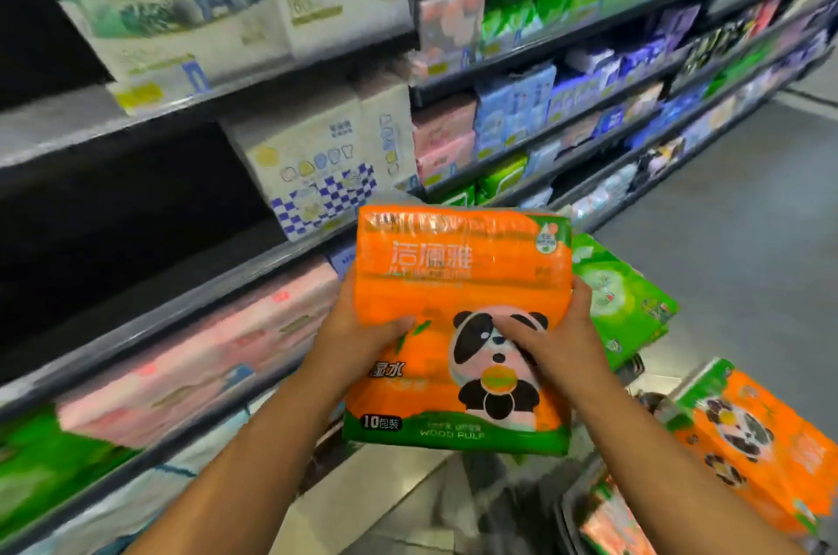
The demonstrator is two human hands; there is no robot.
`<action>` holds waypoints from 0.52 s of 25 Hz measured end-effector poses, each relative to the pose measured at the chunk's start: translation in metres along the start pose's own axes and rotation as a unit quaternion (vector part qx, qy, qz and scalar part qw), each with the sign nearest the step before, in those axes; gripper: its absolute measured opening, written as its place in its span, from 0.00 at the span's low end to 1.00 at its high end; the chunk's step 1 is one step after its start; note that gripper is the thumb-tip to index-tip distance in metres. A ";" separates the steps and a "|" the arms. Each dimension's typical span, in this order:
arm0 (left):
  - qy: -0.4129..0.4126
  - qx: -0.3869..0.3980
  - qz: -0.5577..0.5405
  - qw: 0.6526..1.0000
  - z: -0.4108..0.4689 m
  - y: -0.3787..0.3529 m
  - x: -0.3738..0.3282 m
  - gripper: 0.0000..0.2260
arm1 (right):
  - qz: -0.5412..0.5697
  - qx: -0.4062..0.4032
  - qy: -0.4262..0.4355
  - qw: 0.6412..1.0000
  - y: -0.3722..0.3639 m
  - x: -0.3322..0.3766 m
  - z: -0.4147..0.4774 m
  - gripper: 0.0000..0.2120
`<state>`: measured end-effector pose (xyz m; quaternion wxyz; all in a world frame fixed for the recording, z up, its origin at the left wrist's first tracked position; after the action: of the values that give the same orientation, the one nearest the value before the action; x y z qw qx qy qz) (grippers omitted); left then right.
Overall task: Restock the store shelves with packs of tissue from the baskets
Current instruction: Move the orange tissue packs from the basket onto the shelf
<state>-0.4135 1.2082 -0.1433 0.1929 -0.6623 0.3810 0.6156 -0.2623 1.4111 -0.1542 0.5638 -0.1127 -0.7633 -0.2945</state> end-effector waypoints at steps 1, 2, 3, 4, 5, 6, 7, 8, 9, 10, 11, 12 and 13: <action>-0.011 -0.009 0.006 1.000 -0.006 0.017 -0.005 0.37 | 0.003 0.010 0.011 1.000 -0.013 0.014 0.002 0.47; -0.014 -0.017 0.013 1.000 -0.013 0.032 -0.010 0.37 | 0.000 0.021 0.019 1.000 -0.025 0.027 0.004 0.47; -0.014 -0.031 0.013 0.999 -0.020 0.049 -0.012 0.37 | -0.002 0.032 0.030 0.999 -0.040 0.040 0.007 0.46; -0.004 -0.042 0.009 0.999 -0.027 0.065 -0.012 0.38 | -0.005 0.044 0.039 0.998 -0.053 0.050 0.010 0.47; 0.004 -0.051 0.000 0.999 -0.033 0.078 -0.012 0.39 | -0.005 0.053 0.049 0.997 -0.065 0.057 0.014 0.47; 0.011 -0.063 -0.004 0.998 -0.038 0.089 -0.011 0.40 | -0.009 0.064 0.055 0.996 -0.077 0.063 0.018 0.47; 0.012 -0.078 -0.007 0.997 -0.044 0.102 -0.007 0.40 | -0.015 0.082 0.059 0.995 -0.090 0.070 0.023 0.47; 0.021 -0.098 -0.008 0.995 -0.051 0.113 -0.004 0.40 | -0.024 0.103 0.057 0.993 -0.103 0.076 0.028 0.47; 0.030 -0.121 -0.010 0.992 -0.057 0.123 -0.001 0.40 | -0.028 0.126 0.059 0.990 -0.117 0.082 0.033 0.47; 0.044 -0.146 -0.009 0.988 -0.062 0.133 0.004 0.40 | -0.026 0.150 0.063 0.986 -0.130 0.089 0.037 0.47; 0.055 -0.170 -0.008 0.984 -0.066 0.141 0.009 0.40 | -0.024 0.173 0.067 0.982 -0.143 0.095 0.043 0.46; 0.062 -0.193 -0.009 0.979 -0.070 0.149 0.012 0.40 | -0.024 0.197 0.069 0.978 -0.156 0.100 0.049 0.46; 0.060 -0.214 -0.011 0.975 -0.075 0.156 0.015 0.39 | -0.025 0.220 0.068 0.973 -0.168 0.104 0.055 0.46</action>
<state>-0.4801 1.0507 -0.1118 0.0306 -0.7280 0.2440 0.6400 -0.4263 1.2913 -0.1224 0.6180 0.0535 -0.7716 -0.1409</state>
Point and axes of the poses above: each hand's wrist, its own z-axis towards the middle knuckle, its own y-axis out of the back of the hand, x = y × z, the point moved 1 cm from there along z, towards the middle knuckle, and after that the axes turned 12 degrees about x, right-handed, at the moved point
